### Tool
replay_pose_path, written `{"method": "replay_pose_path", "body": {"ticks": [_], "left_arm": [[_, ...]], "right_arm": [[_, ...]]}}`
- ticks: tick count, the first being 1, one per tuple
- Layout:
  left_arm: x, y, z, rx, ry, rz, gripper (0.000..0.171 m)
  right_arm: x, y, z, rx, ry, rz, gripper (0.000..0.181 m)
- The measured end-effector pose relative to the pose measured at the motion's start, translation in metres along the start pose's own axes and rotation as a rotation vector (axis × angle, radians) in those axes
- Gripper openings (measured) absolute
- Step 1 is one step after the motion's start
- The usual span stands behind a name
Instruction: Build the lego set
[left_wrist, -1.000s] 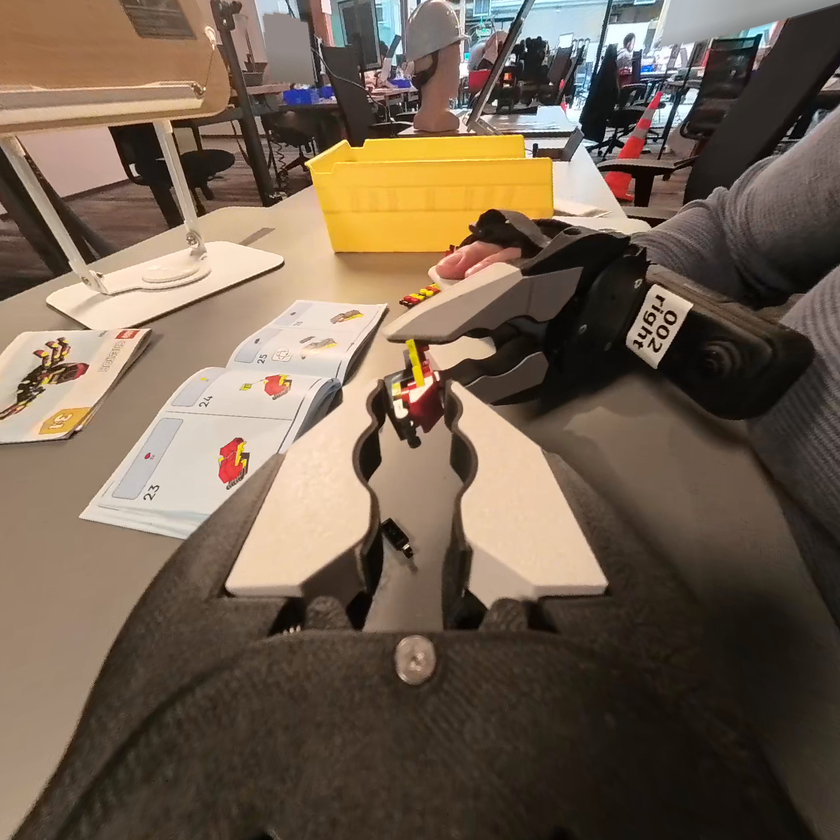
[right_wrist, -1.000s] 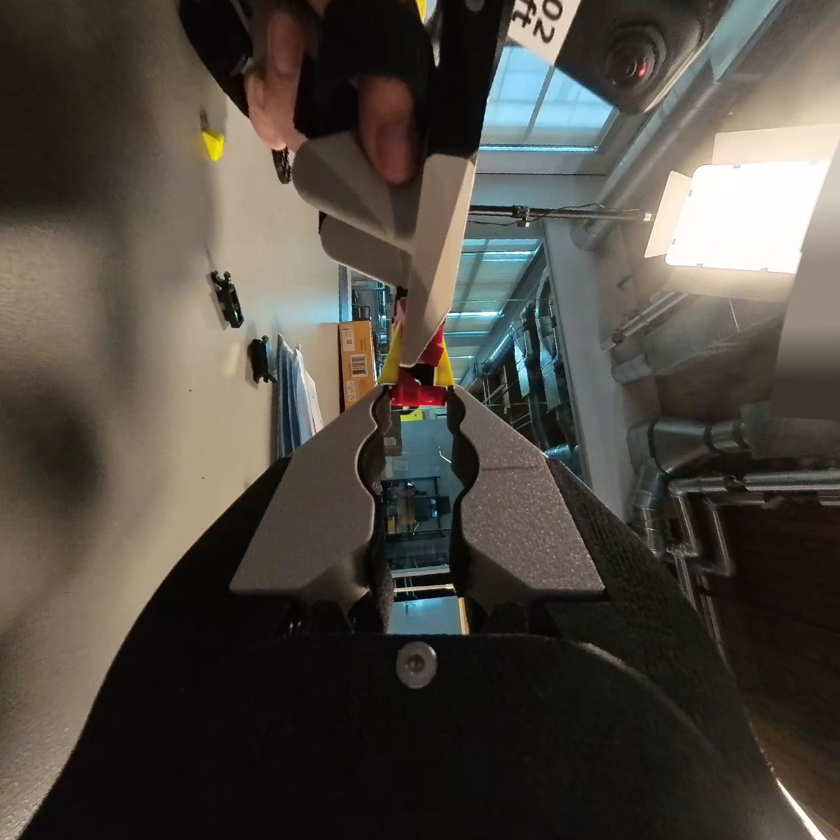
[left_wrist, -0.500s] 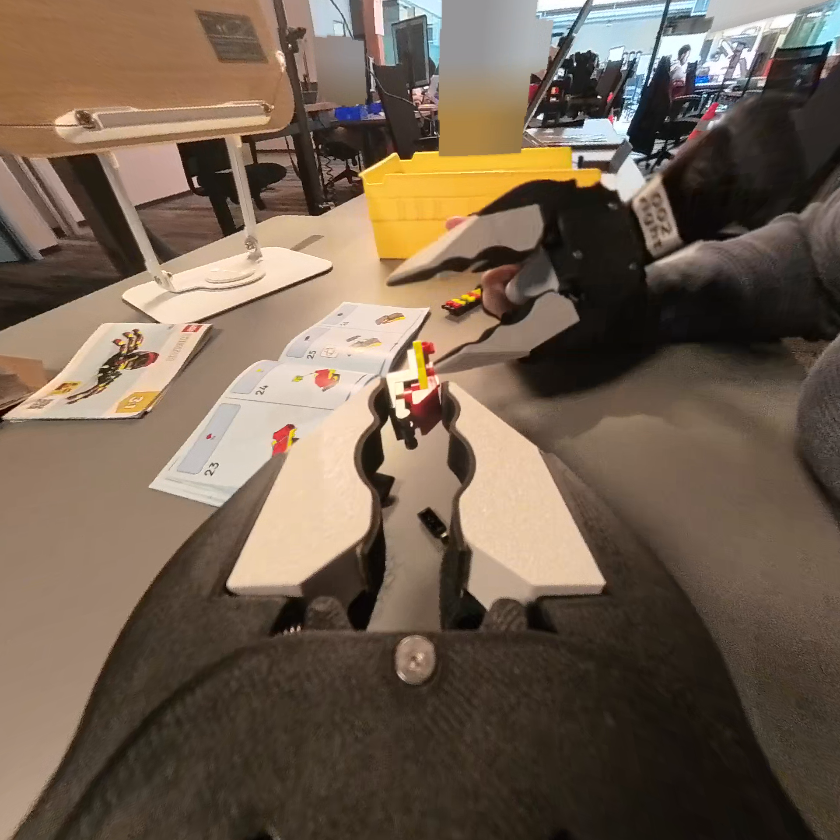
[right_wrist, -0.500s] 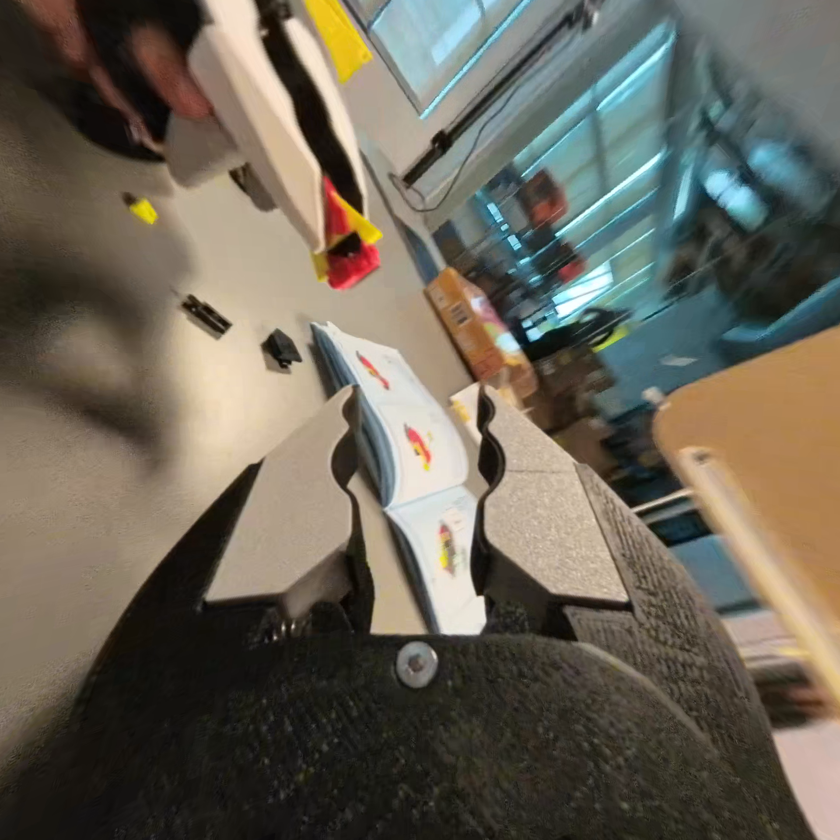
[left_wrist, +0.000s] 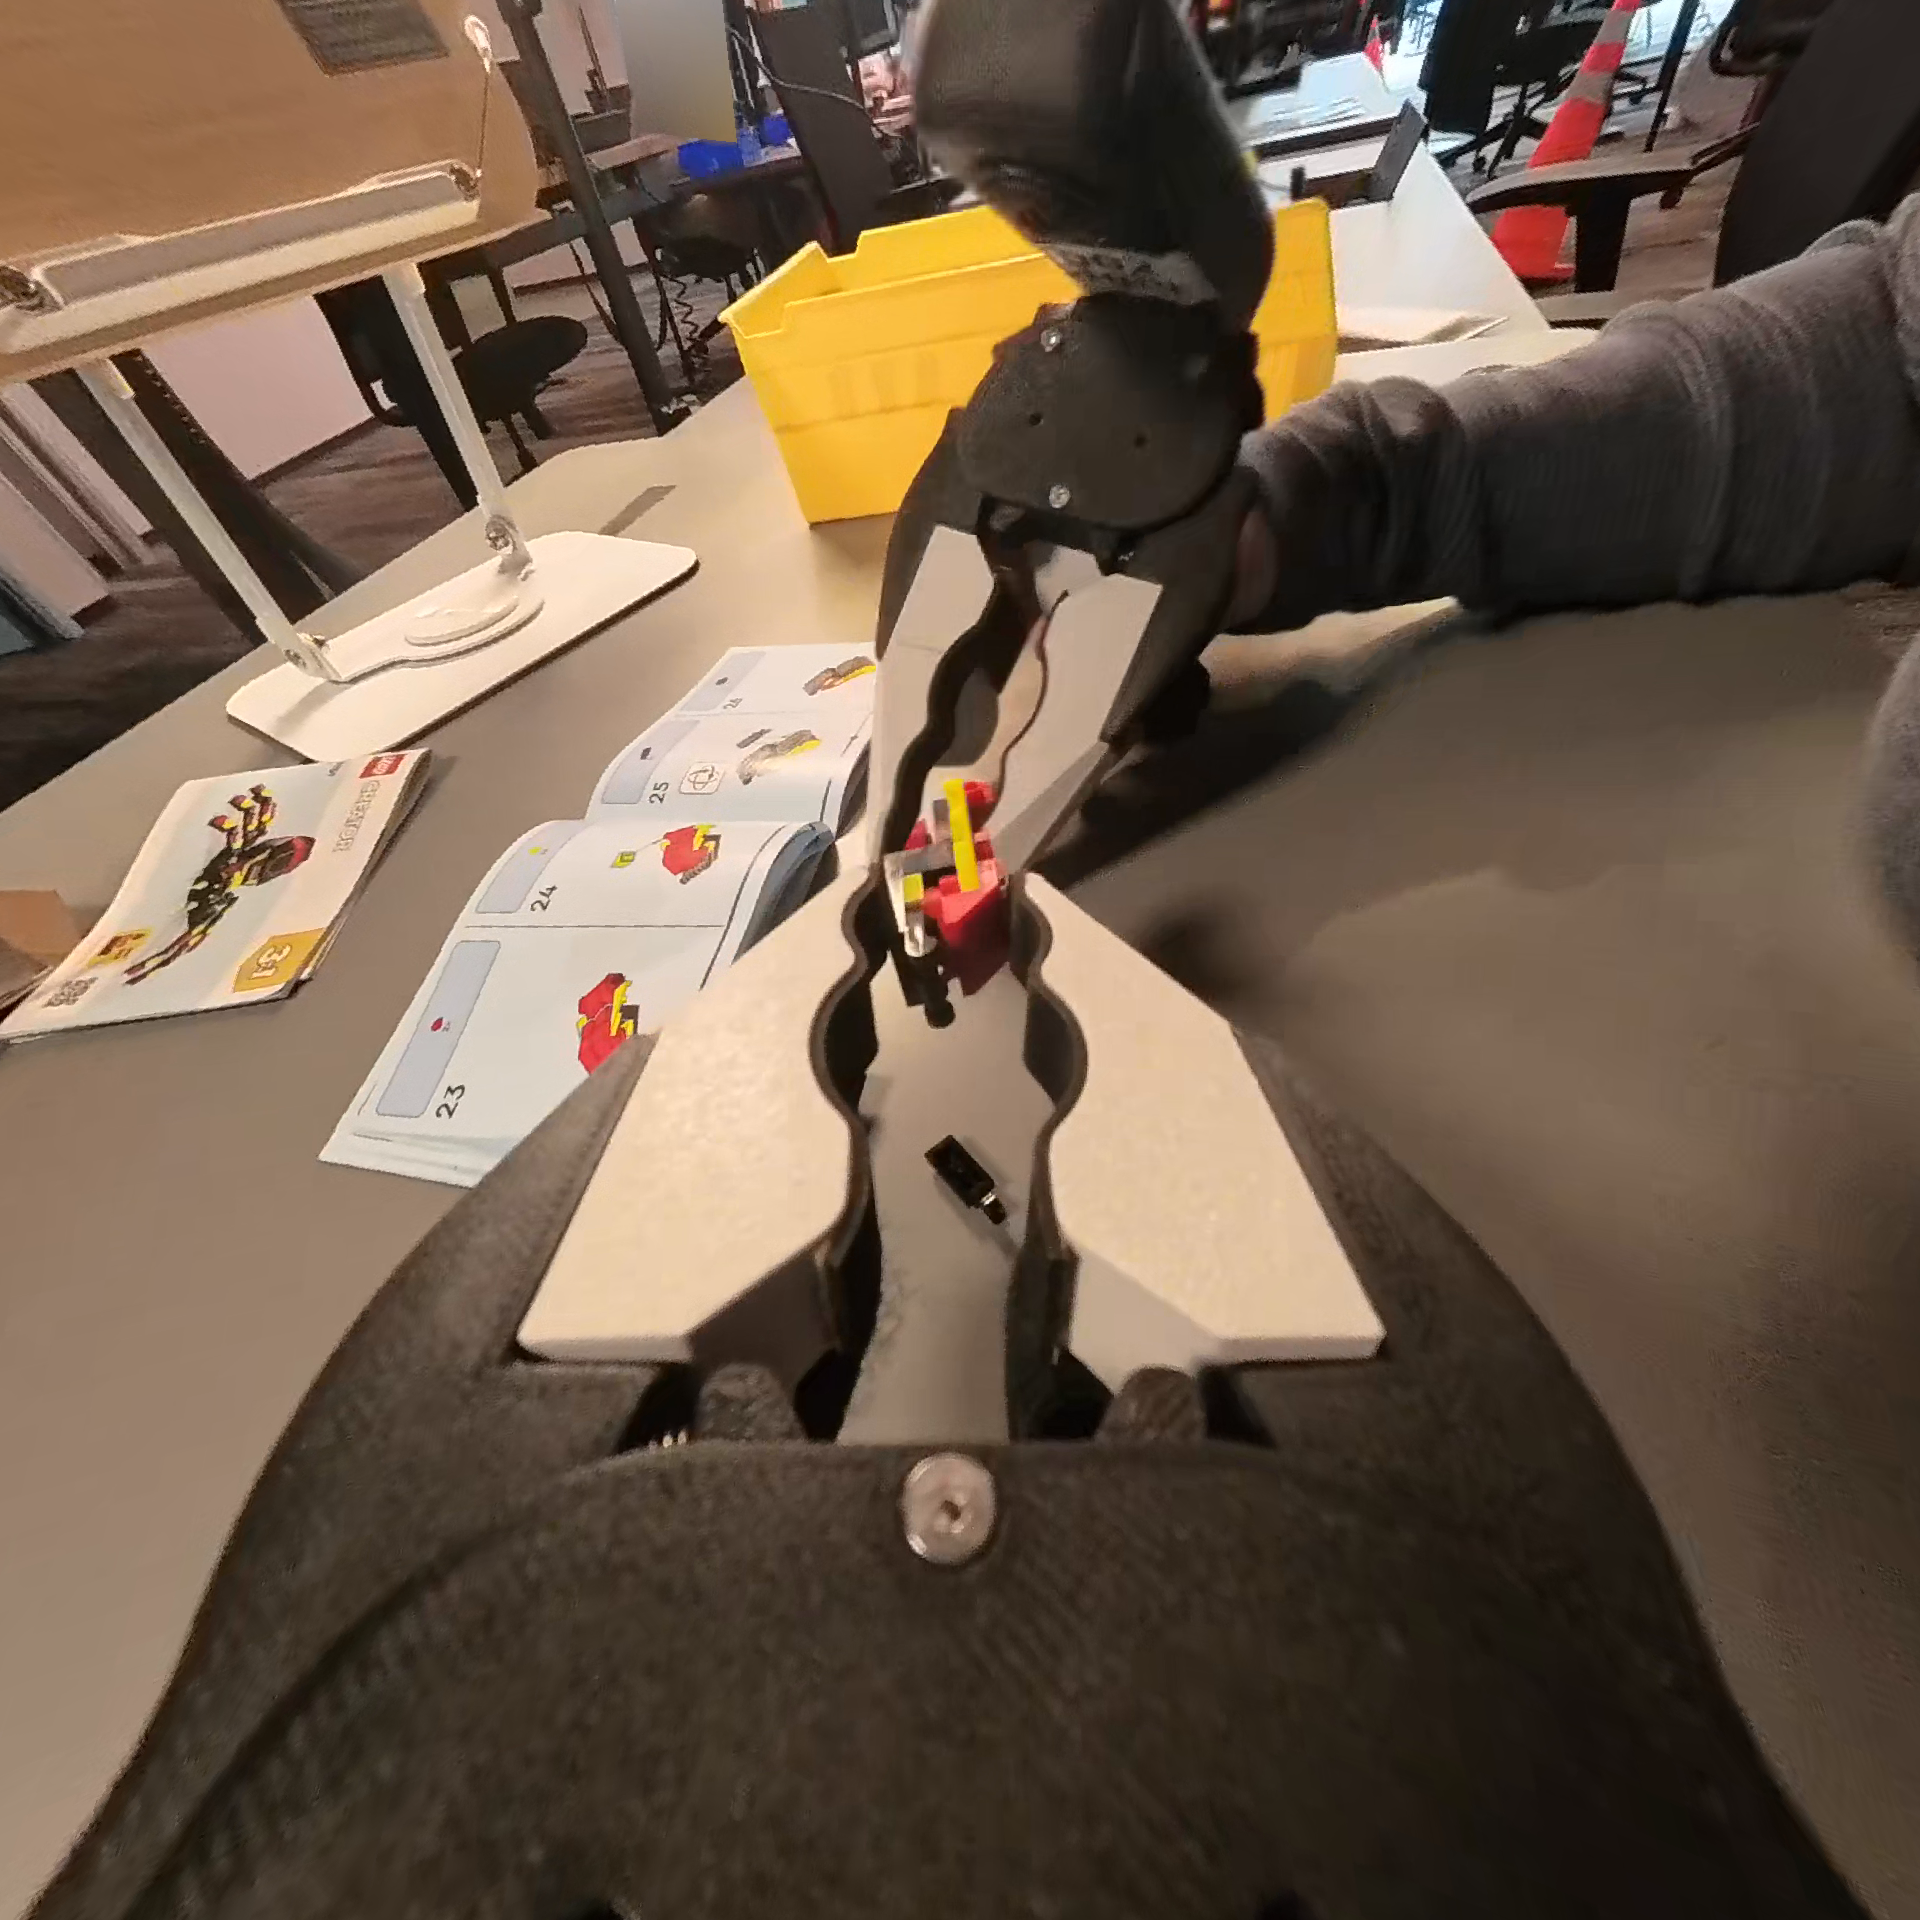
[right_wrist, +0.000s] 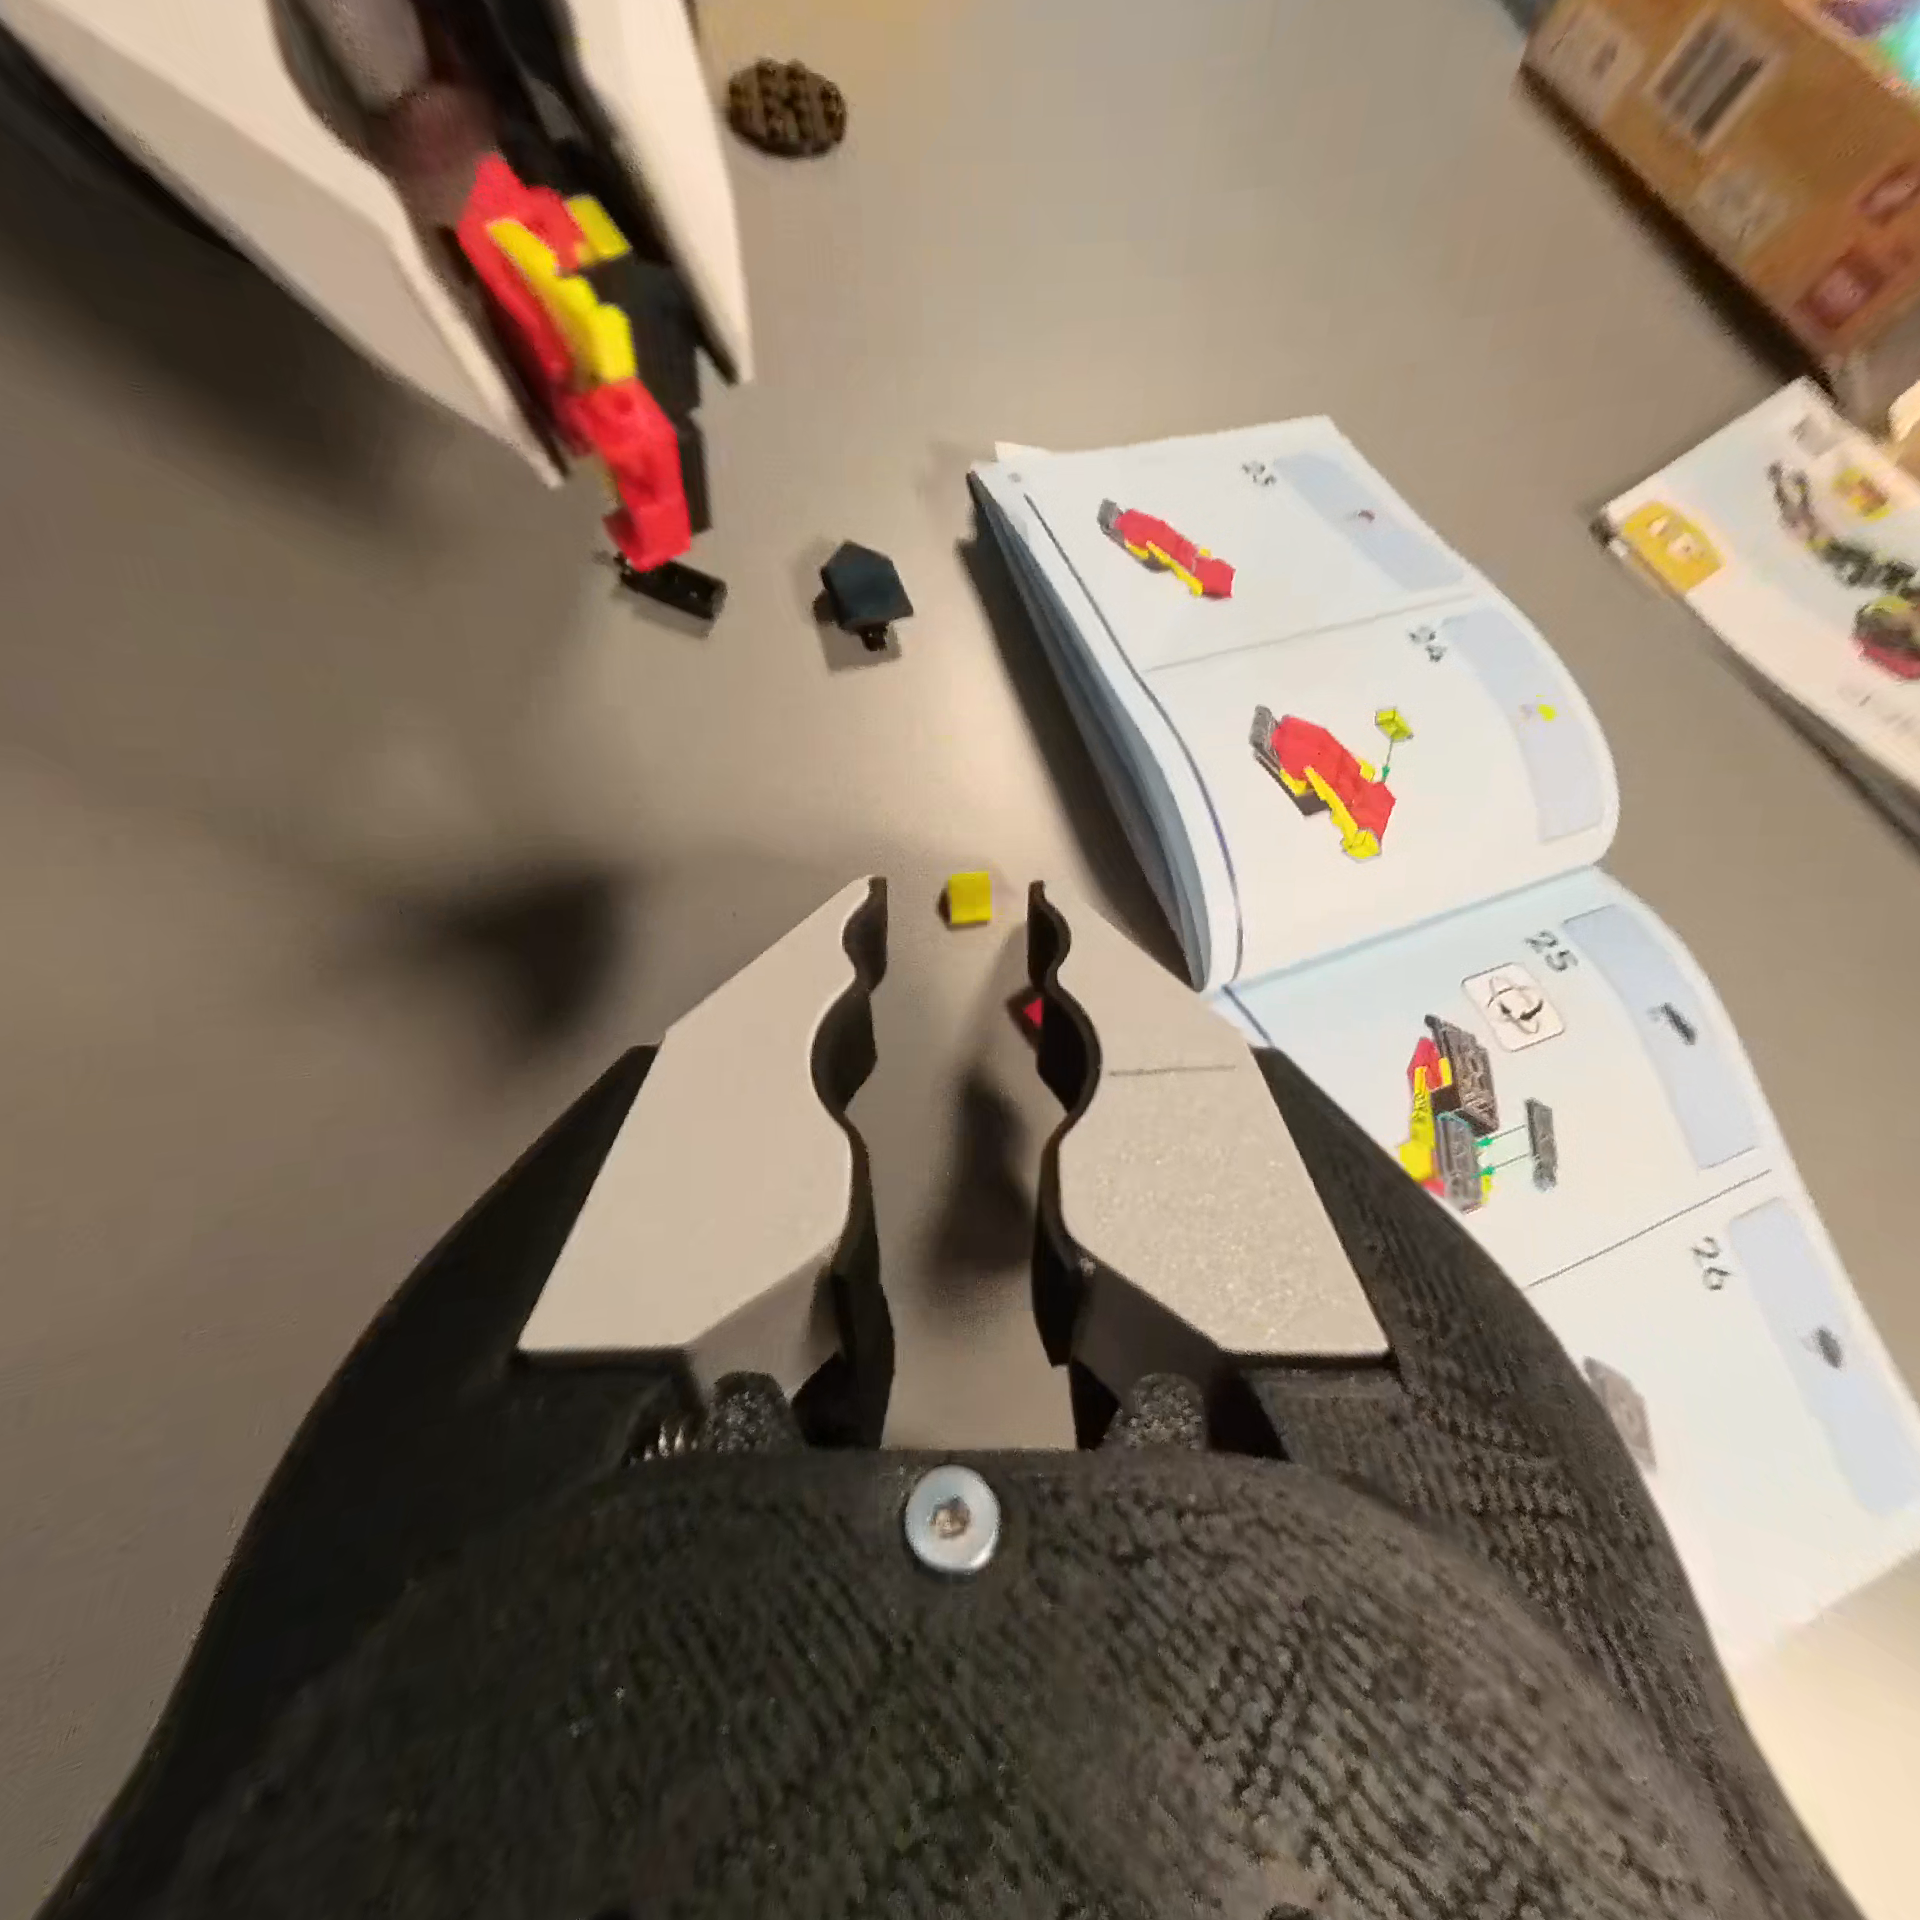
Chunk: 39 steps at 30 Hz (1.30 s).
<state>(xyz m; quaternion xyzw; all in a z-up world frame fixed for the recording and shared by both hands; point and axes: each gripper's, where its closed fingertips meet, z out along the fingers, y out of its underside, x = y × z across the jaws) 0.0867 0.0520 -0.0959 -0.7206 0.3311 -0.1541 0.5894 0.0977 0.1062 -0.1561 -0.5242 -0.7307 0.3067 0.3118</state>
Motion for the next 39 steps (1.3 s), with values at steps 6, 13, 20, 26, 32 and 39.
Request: {"method": "replay_pose_path", "body": {"ticks": [6, 13, 20, 26, 32, 39], "left_arm": [[0.0, 0.001, 0.001, -0.006, 0.004, 0.0, 0.022], [0.002, 0.002, 0.001, -0.013, 0.005, 0.009, 0.022], [0.002, 0.002, 0.001, -0.016, 0.005, 0.013, 0.022], [0.002, 0.002, 0.001, -0.015, 0.005, 0.013, 0.022], [0.002, 0.001, 0.001, -0.015, 0.006, 0.013, 0.022], [0.003, 0.002, 0.001, -0.017, 0.008, 0.015, 0.022]], "right_arm": [[-0.001, 0.002, 0.0, -0.012, -0.045, 0.102, 0.025], [-0.007, 0.001, 0.0, -0.01, -0.063, 0.092, 0.021], [-0.009, 0.0, 0.001, -0.008, -0.075, 0.083, 0.017], [-0.016, -0.001, 0.0, -0.005, -0.107, 0.063, 0.015], [-0.025, -0.001, -0.001, 0.0, -0.16, 0.023, 0.015], [-0.028, -0.001, -0.001, 0.001, -0.171, 0.008, 0.016]]}}
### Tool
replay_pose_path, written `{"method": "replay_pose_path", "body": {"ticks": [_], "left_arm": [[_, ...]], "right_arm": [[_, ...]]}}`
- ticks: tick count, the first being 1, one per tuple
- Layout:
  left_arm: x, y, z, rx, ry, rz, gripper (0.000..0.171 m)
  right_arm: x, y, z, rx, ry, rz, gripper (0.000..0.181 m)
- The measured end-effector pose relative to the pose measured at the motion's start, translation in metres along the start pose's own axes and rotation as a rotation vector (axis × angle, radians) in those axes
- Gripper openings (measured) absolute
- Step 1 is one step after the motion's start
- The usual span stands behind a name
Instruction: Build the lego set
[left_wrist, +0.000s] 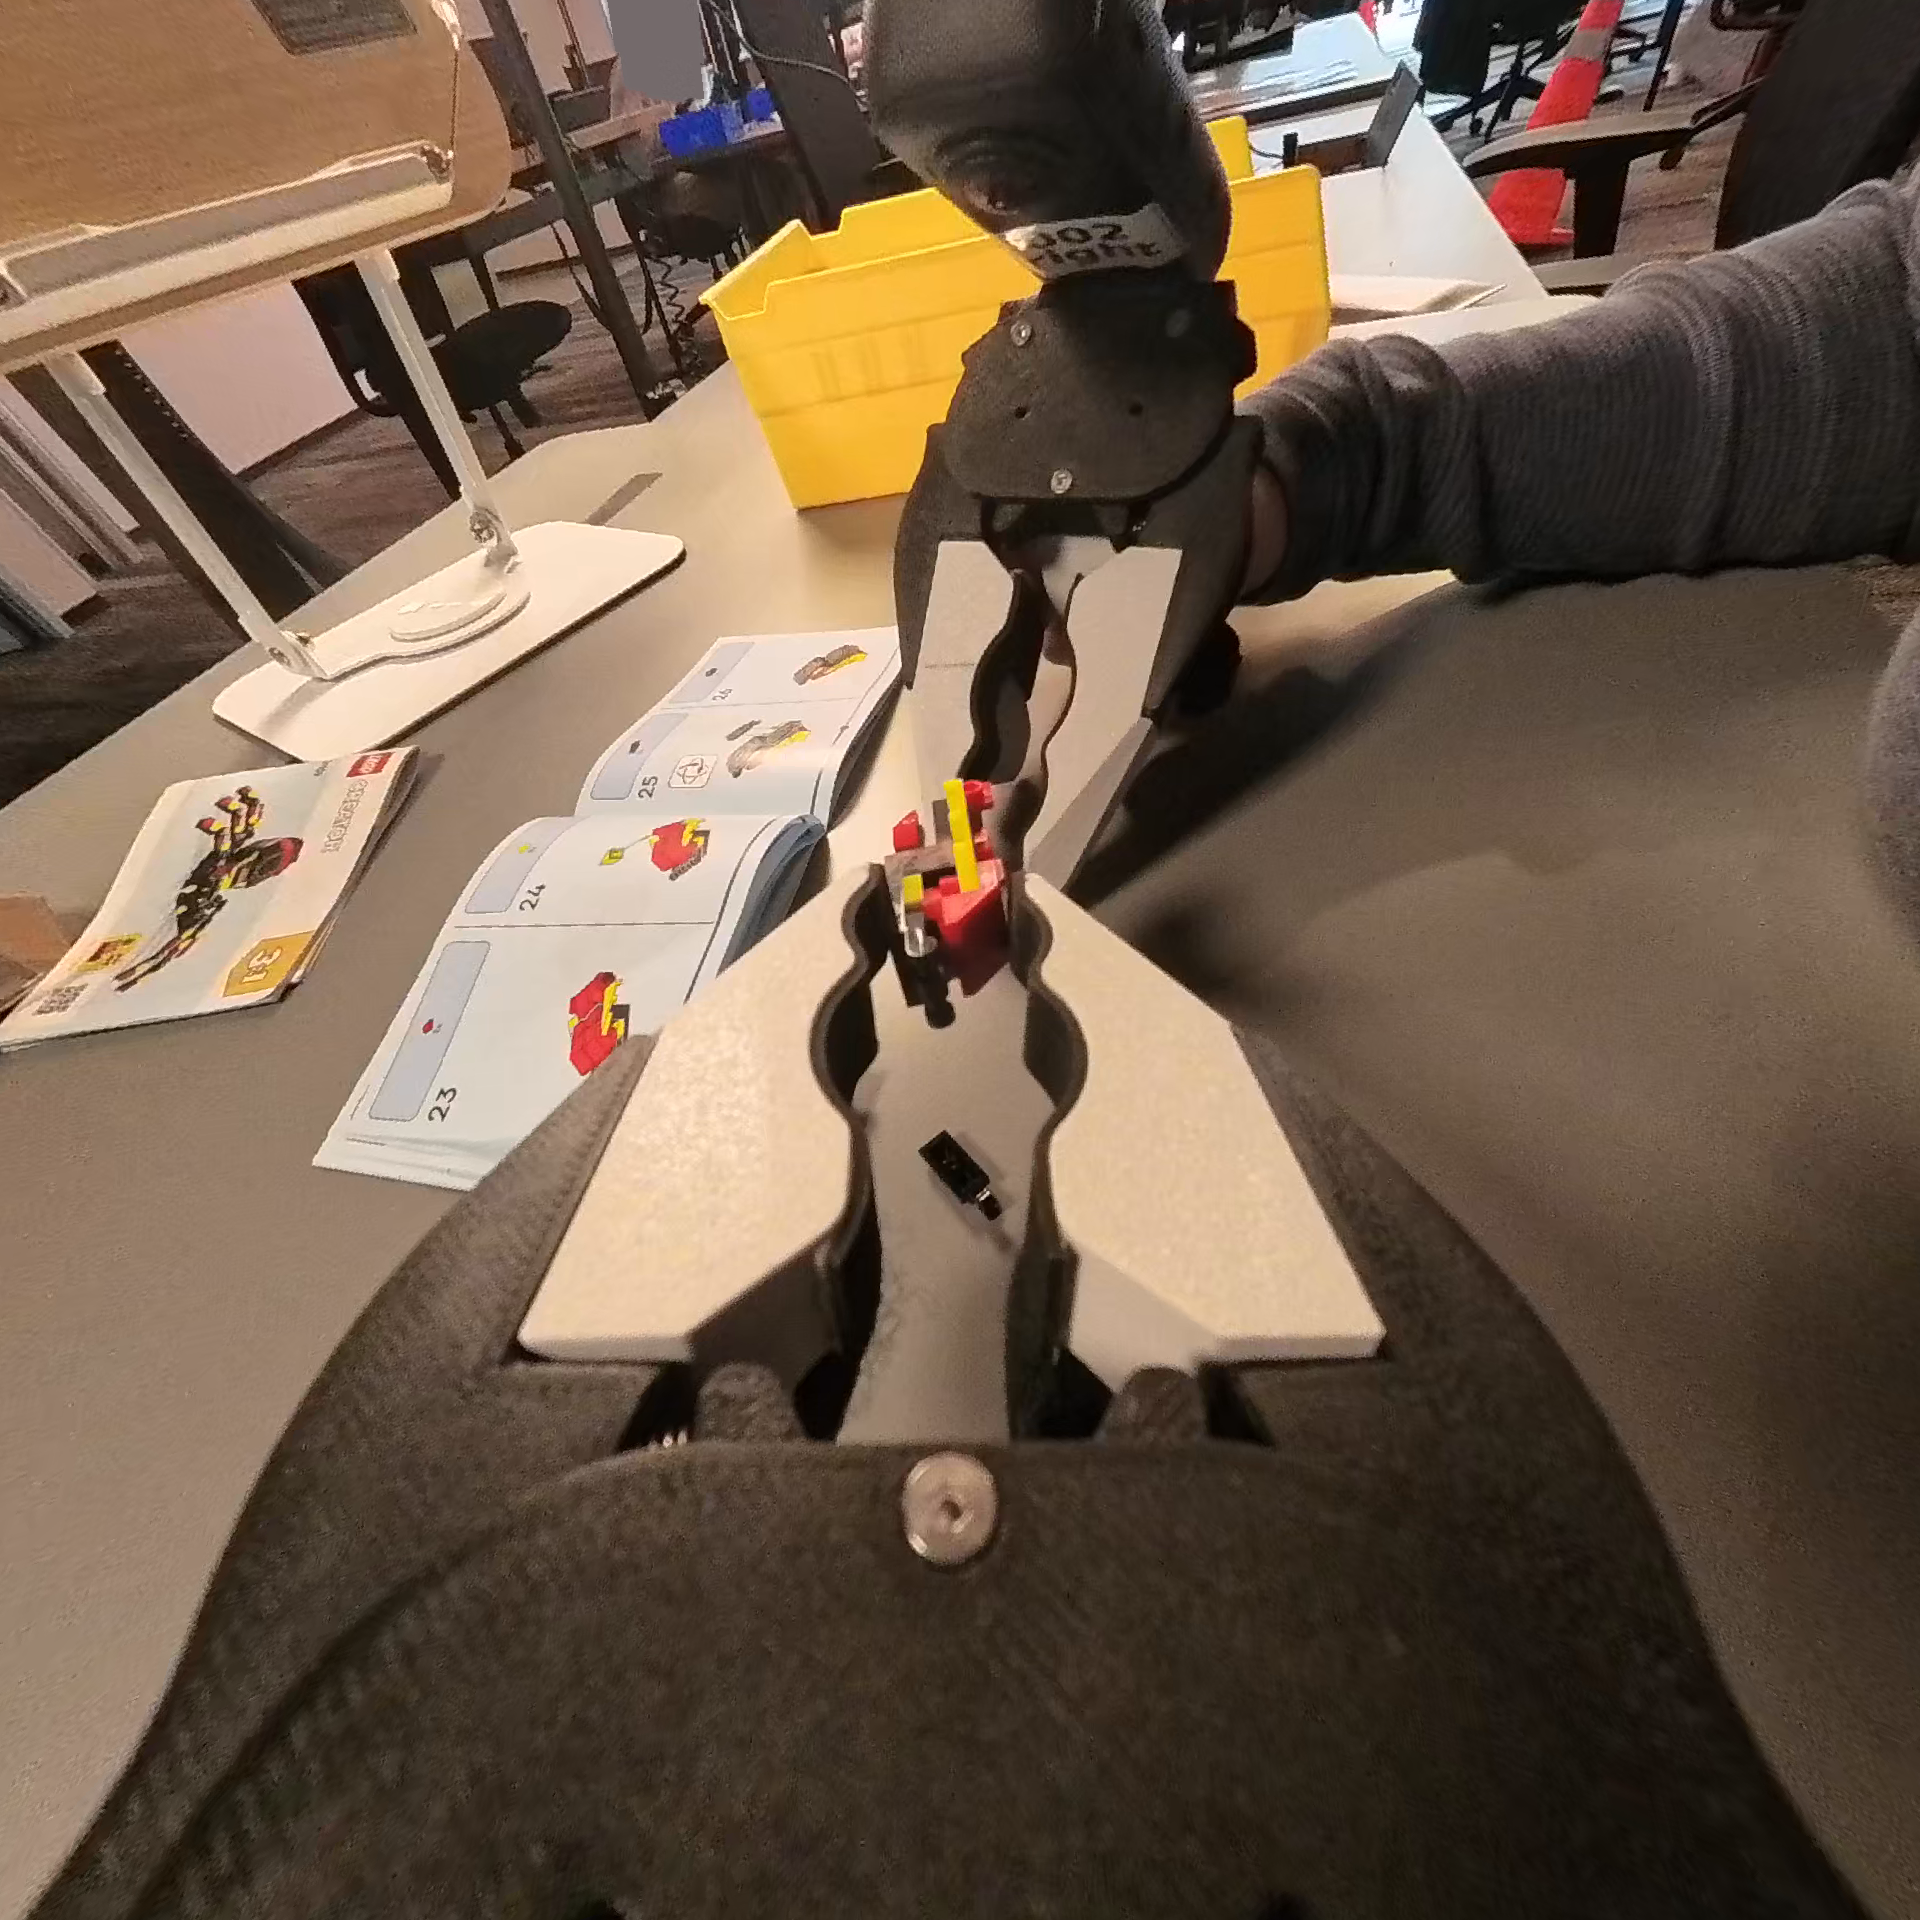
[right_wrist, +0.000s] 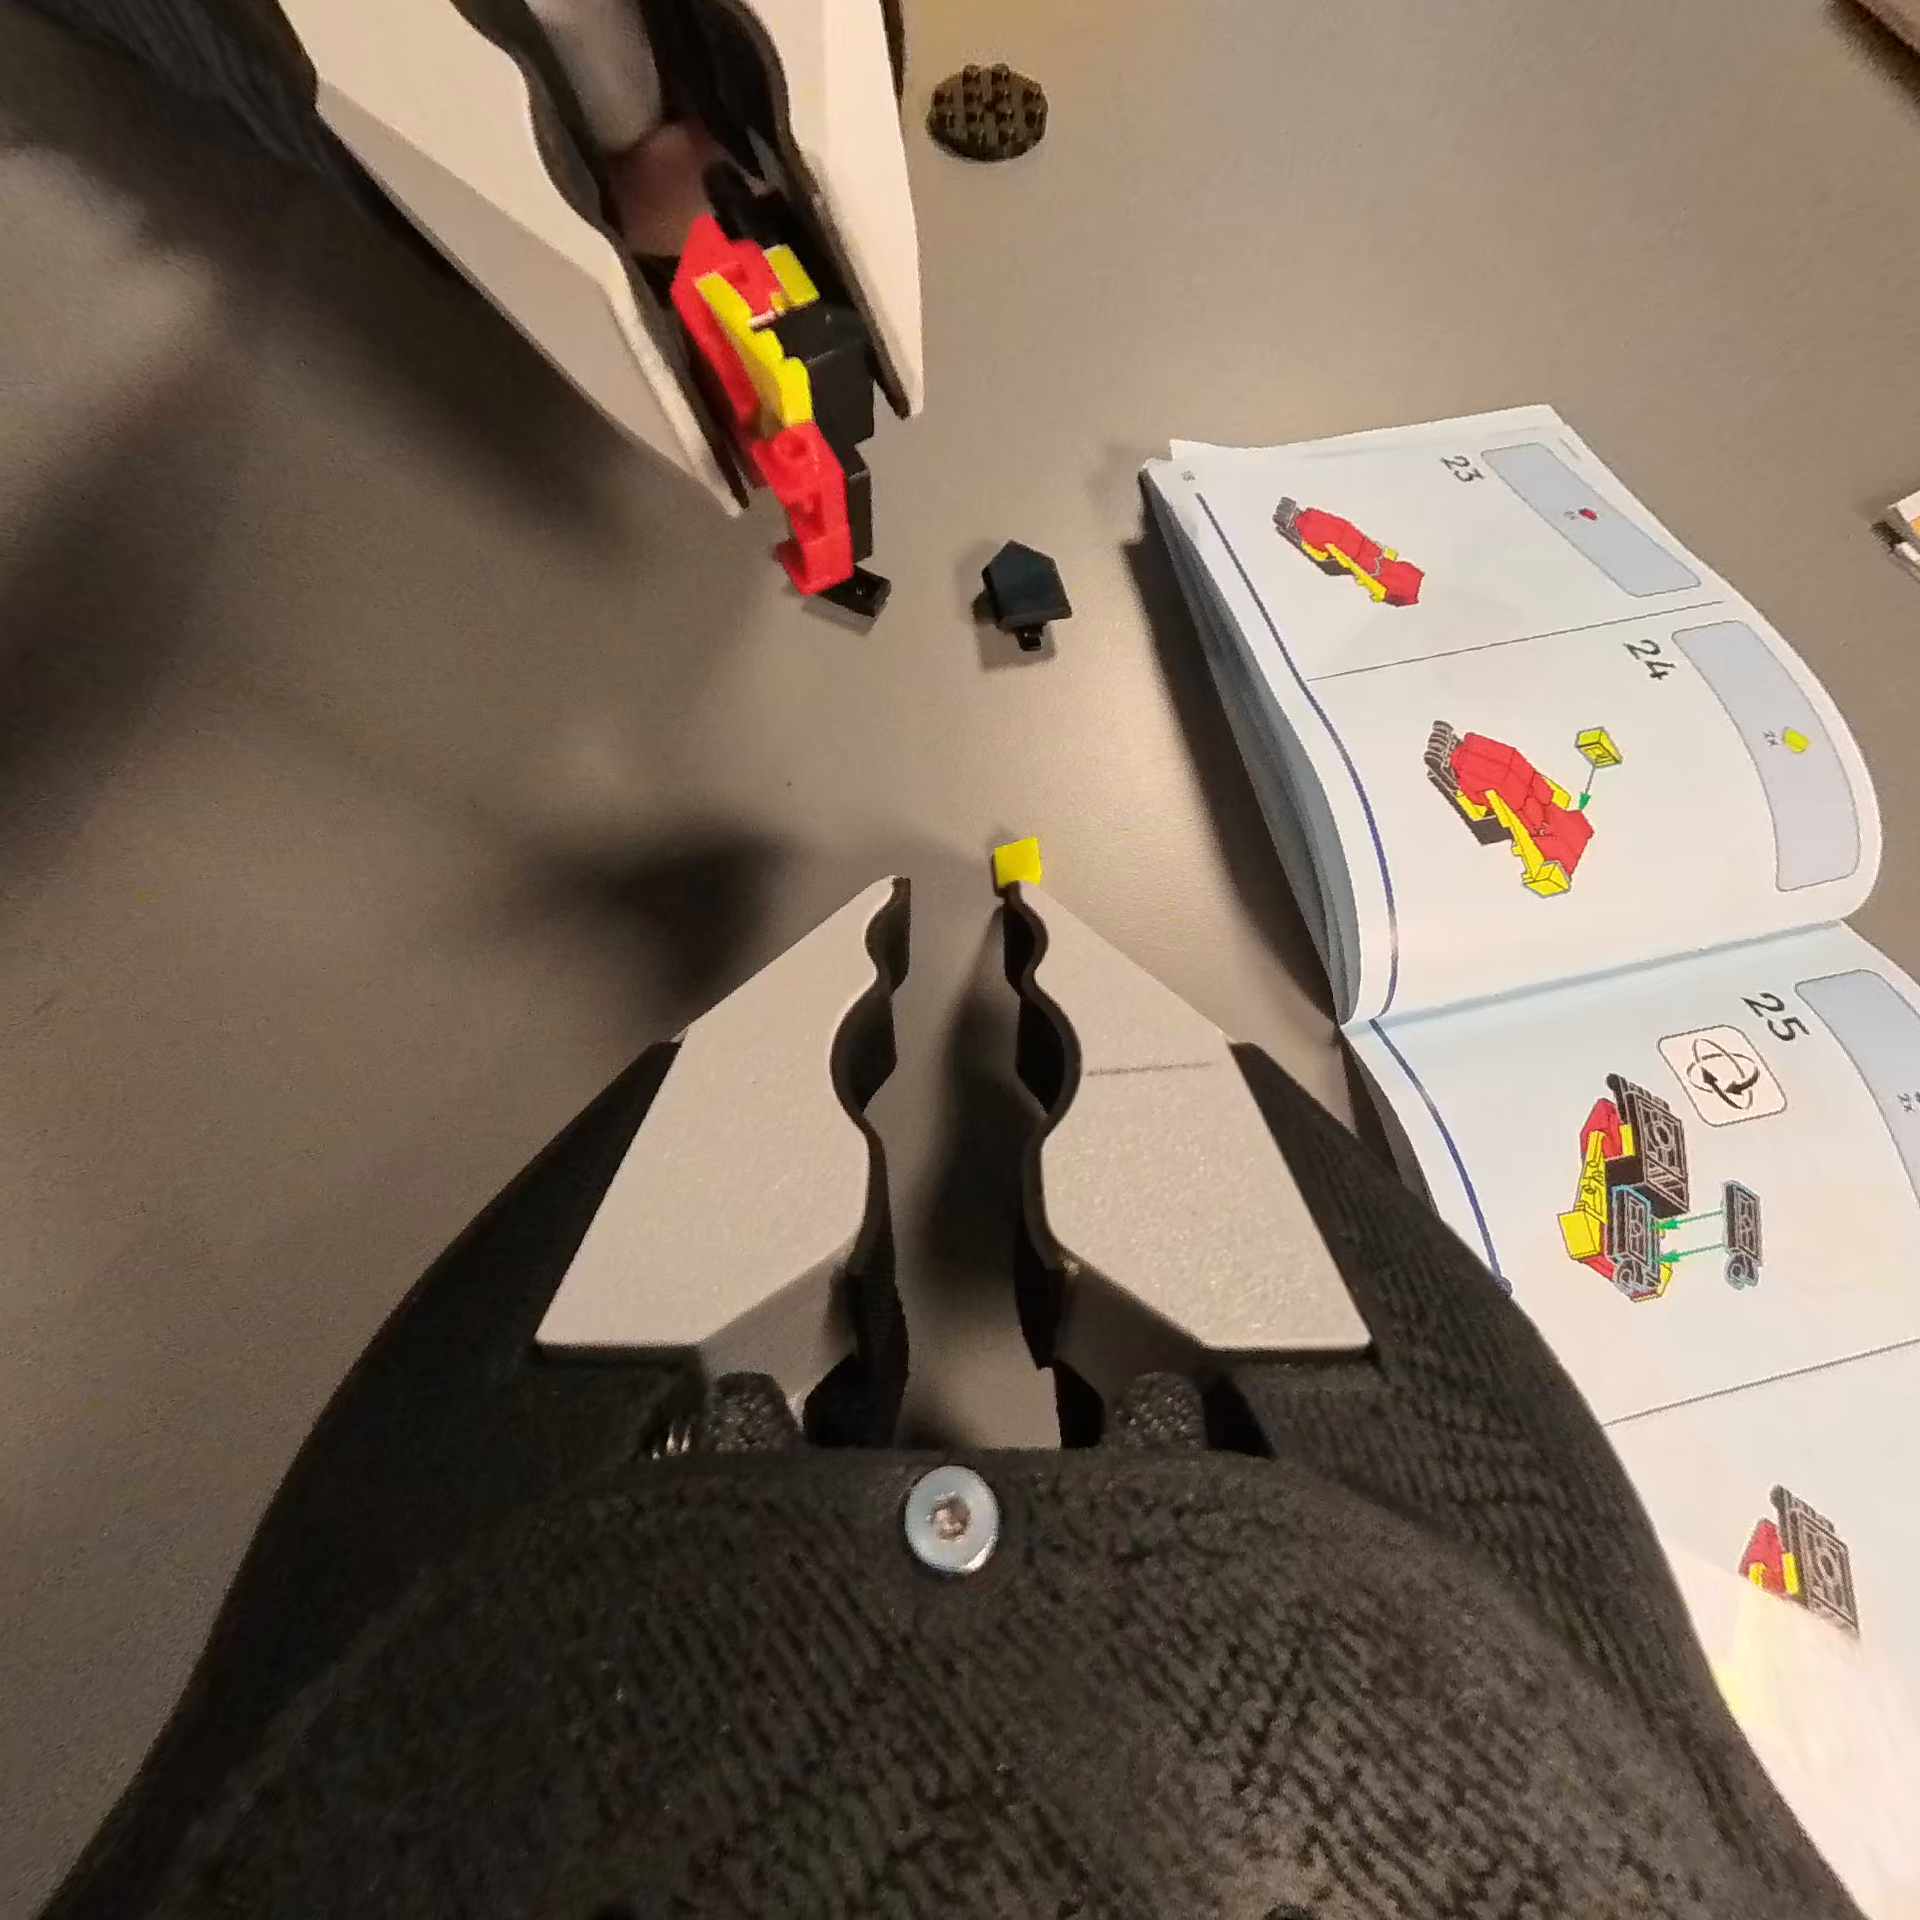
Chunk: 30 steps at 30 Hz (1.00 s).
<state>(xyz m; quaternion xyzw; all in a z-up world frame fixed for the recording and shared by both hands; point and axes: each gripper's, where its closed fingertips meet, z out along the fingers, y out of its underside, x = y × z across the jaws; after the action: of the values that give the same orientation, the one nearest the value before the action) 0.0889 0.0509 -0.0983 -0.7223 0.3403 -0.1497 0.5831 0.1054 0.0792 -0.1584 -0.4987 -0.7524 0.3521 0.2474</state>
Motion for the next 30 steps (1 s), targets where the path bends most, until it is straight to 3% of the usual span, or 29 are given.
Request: {"method": "replay_pose_path", "body": {"ticks": [13, 30], "left_arm": [[0.0008, 0.0, 0.0, -0.001, 0.003, 0.003, 0.022], [0.002, 0.0008, 0.0007, -0.008, 0.007, 0.012, 0.022]], "right_arm": [[0.0079, -0.0025, -0.002, 0.02, 0.054, 0.013, 0.026], [0.0086, -0.0038, 0.0024, 0.004, 0.066, -0.026, 0.021]]}}
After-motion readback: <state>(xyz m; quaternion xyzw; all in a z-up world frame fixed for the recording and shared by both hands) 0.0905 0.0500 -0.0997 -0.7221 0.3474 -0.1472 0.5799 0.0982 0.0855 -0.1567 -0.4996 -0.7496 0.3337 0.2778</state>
